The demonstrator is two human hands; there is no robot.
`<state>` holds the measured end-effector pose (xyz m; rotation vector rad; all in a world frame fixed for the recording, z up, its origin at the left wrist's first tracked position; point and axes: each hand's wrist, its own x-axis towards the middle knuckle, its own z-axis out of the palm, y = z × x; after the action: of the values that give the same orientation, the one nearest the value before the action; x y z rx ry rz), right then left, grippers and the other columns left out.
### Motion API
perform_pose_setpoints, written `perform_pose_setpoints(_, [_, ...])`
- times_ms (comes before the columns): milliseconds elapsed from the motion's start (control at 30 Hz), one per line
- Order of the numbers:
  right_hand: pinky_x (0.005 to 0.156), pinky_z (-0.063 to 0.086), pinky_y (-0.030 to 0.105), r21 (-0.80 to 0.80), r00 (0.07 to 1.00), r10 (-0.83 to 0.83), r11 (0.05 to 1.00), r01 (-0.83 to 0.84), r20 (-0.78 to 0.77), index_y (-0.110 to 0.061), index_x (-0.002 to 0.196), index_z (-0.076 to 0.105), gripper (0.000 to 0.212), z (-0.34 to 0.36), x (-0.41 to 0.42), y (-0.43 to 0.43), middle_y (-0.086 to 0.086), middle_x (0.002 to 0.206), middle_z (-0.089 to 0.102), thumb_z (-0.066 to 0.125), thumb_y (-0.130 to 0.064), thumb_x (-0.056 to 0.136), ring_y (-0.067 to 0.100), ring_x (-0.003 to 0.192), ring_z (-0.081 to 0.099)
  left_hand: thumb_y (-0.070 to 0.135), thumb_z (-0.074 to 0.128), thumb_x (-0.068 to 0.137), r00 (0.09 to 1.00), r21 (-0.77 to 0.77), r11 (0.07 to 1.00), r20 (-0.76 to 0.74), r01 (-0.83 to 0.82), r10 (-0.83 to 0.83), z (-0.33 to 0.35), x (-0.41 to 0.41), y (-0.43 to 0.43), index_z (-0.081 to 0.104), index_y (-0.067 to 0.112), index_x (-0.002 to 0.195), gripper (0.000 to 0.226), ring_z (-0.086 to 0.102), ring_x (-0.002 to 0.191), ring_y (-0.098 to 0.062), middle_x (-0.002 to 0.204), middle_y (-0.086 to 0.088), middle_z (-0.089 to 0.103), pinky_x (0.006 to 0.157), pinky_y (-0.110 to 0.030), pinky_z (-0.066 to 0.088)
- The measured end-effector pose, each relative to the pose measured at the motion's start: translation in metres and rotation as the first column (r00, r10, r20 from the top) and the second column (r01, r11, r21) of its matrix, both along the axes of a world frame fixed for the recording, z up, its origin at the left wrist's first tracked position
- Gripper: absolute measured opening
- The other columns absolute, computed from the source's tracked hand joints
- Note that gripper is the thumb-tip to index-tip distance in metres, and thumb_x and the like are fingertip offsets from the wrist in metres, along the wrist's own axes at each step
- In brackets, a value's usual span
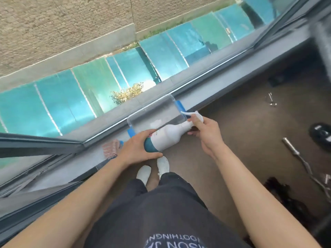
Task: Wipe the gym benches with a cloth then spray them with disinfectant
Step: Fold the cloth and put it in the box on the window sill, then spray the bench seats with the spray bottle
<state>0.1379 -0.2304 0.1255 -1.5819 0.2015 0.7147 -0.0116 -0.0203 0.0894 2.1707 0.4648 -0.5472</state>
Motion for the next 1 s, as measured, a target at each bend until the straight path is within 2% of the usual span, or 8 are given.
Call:
perform_pose_setpoints(100, [0.059,0.055,0.024,0.004,0.983,-0.180,0.984,0.180,-0.047,-0.005,0.087,0.072,0.022,0.013,-0.037,-0.017,0.005,0.079,0.072,0.062,-0.021,0.100,0.015,0.069,0.066,0.054,0.089,0.068,0.996,-0.047,0.996,0.058,0.072,-0.069,0.003,-0.009,-0.007,0.051,0.044,0.135,0.077,0.058,0.111,-0.005,0.120,0.026,0.059,0.090,-0.030,0.047])
perform_pose_setpoints(267, [0.061,0.052,0.025,-0.053,0.872,-0.483,0.875,0.480,-0.081,-0.006,0.094,0.071,0.024,0.015,-0.103,-0.051,0.010,0.081,0.068,0.061,-0.028,0.101,0.017,0.065,0.061,0.072,0.078,0.055,0.974,-0.153,0.964,0.095,0.216,-0.204,-0.001,-0.023,-0.024,0.056,0.045,0.115,0.069,0.063,0.099,-0.005,0.106,0.022,0.066,0.086,-0.034,0.052])
perform_pose_setpoints(367, [0.067,0.049,0.027,-0.058,0.803,-0.595,0.801,0.595,0.031,-0.010,0.107,0.067,0.013,0.008,-0.147,-0.070,0.006,0.088,0.069,0.065,-0.020,0.099,0.017,0.075,0.062,0.077,0.073,0.054,0.950,-0.226,0.923,0.052,0.312,-0.308,0.000,-0.026,-0.050,0.061,0.040,0.106,0.065,0.065,0.093,-0.007,0.098,0.019,0.068,0.082,-0.035,0.053])
perform_pose_setpoints(500, [0.074,0.050,0.031,-0.037,0.683,-0.728,0.682,0.730,0.047,-0.021,0.109,0.062,0.022,0.008,-0.203,-0.099,-0.002,0.104,0.071,0.072,-0.010,0.093,0.012,0.090,0.066,0.070,0.076,0.055,0.884,-0.369,0.818,0.018,0.441,-0.467,0.008,-0.038,-0.100,0.064,0.029,0.092,0.057,0.061,0.075,-0.011,0.084,0.009,0.064,0.070,-0.033,0.049])
perform_pose_setpoints(633, [0.099,0.053,0.043,0.010,0.481,-0.876,0.481,0.877,0.027,-0.018,0.121,0.057,0.037,0.014,-0.250,-0.138,0.001,0.124,0.068,0.077,-0.019,0.089,0.021,0.113,0.066,0.063,0.082,0.062,0.776,-0.488,0.698,-0.065,0.524,-0.628,0.020,-0.056,-0.162,0.062,0.004,0.096,0.071,0.057,0.067,-0.013,0.078,0.002,0.060,0.064,-0.032,0.045])
perform_pose_setpoints(733, [0.090,0.057,0.049,0.088,0.264,-0.964,0.262,0.961,-0.017,-0.014,0.116,0.055,0.030,0.020,-0.289,-0.178,0.002,0.105,0.069,0.073,-0.018,0.092,0.029,0.104,0.071,0.057,0.085,0.068,0.662,-0.515,0.602,-0.086,0.610,-0.745,0.024,-0.075,-0.216,0.063,0.007,0.098,0.062,0.059,0.069,-0.012,0.078,0.005,0.062,0.066,-0.031,0.046])
perform_pose_setpoints(833, [0.081,0.058,0.046,0.101,0.096,-0.994,0.091,0.991,-0.045,-0.014,0.113,0.056,0.017,0.023,-0.334,-0.230,0.009,0.099,0.074,0.064,-0.011,0.098,0.025,0.097,0.074,0.039,0.087,0.077,0.521,-0.508,0.482,-0.073,0.714,-0.850,0.032,-0.102,-0.274,0.065,0.027,0.089,0.028,0.058,0.066,-0.001,0.070,0.022,0.061,0.062,-0.015,0.043])
perform_pose_setpoints(1000, [0.080,0.059,0.046,0.132,-0.082,-0.993,-0.093,0.987,-0.088,-0.013,0.118,0.058,0.020,0.024,-0.430,-0.327,0.012,0.097,0.078,0.063,-0.011,0.098,0.026,0.089,0.074,0.040,0.089,0.074,0.365,-0.504,0.340,-0.053,0.794,-0.929,0.047,-0.169,-0.378,0.072,0.033,0.097,0.031,0.065,0.081,-0.001,0.085,0.021,0.070,0.071,-0.016,0.049])
